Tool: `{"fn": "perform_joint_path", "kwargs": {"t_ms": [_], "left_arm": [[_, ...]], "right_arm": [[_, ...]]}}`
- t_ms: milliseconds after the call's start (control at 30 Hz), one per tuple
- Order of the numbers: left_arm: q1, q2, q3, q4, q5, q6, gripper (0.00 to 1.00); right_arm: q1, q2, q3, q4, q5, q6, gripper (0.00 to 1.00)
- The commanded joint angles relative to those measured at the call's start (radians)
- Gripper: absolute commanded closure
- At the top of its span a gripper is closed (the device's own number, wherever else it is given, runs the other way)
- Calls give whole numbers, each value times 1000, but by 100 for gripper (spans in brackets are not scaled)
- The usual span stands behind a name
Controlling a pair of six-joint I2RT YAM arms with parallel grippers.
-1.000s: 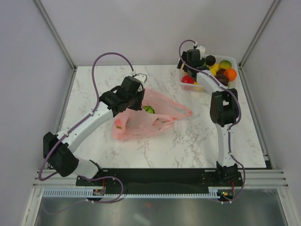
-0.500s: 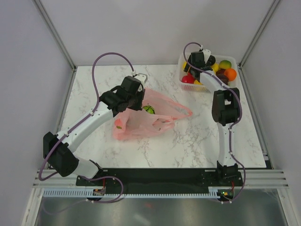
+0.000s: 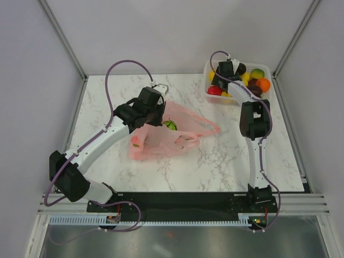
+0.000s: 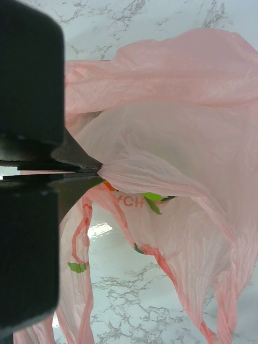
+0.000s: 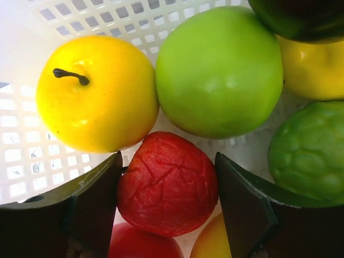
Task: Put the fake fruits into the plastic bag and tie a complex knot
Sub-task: Pick up the fake fruit from the bin, then place the fake fruit in the plastic bag.
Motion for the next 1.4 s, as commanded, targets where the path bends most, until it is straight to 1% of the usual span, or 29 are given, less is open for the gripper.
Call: {"fn": "perform_joint_path", "kwargs": {"t_ms": [0, 167, 200, 267, 300, 367, 400, 567, 633, 700, 733, 800, 833, 867, 933, 1100, 1133, 1167, 1233, 1267, 1300, 1367], "left_arm": [[0, -26, -2, 18, 2, 17, 98], [0, -24, -2, 18, 9, 17, 98], [0, -26, -2, 18, 9, 17, 98], [0, -26, -2, 16, 13, 18, 98], [0, -26, -2, 18, 14, 17, 98], [-1, -27, -3, 18, 16, 18, 98], [-1, -27, -2, 18, 14, 18, 98], [-7, -30, -5, 18, -3, 20, 98], [-8, -32, -5, 19, -6, 22, 98], [-8, -32, -5, 19, -7, 23, 98], [-9, -35, -5, 19, -10, 25, 98], [-9, -39, -5, 18, -14, 26, 98], [-9, -41, -5, 19, -18, 29, 98], [-9, -42, -5, 19, -21, 29, 98], [-9, -49, -8, 22, -35, 32, 98], [-9, -47, -14, 33, -44, 31, 98], [-9, -47, -14, 33, -47, 31, 98], [-9, -47, -14, 33, -49, 31, 98], [-9, -47, -14, 33, -55, 29, 98], [-9, -47, -12, 35, -56, 29, 98], [-9, -49, -12, 35, -60, 28, 98], [-9, -50, -12, 33, -66, 29, 98]], "right_arm": [[7, -31, 12, 4, -15, -9, 44], [36, -181, -100, 155, 5, -78, 47], [47, -238, -149, 174, 5, -84, 47], [51, -298, -209, 229, -22, -96, 47], [56, -360, -265, 246, -25, -96, 47], [65, -421, -321, 281, -36, -104, 47], [68, -470, -357, 285, -48, -105, 47], [71, -596, -459, 269, -90, -116, 48], [71, -663, -529, 263, -129, -122, 50], [71, -740, -601, 256, -198, -134, 53], [71, -763, -618, 224, -303, -142, 53], [74, -804, -617, 139, -416, -142, 54], [77, -817, -615, 103, -544, -141, 54], [79, -843, -632, 55, -604, -133, 55], [105, -878, -664, 35, -718, -124, 55], [233, -1005, -851, 51, -740, -131, 56], [247, -1018, -882, 85, -746, -131, 56], [261, -1037, -946, 110, -777, -130, 56], [287, -1054, -1006, 160, -836, -130, 56], [294, -1065, -1054, 220, -870, -131, 56], [313, -1067, -1068, 238, -915, -134, 56], [335, -1053, -1074, 265, -907, -144, 56]]}}
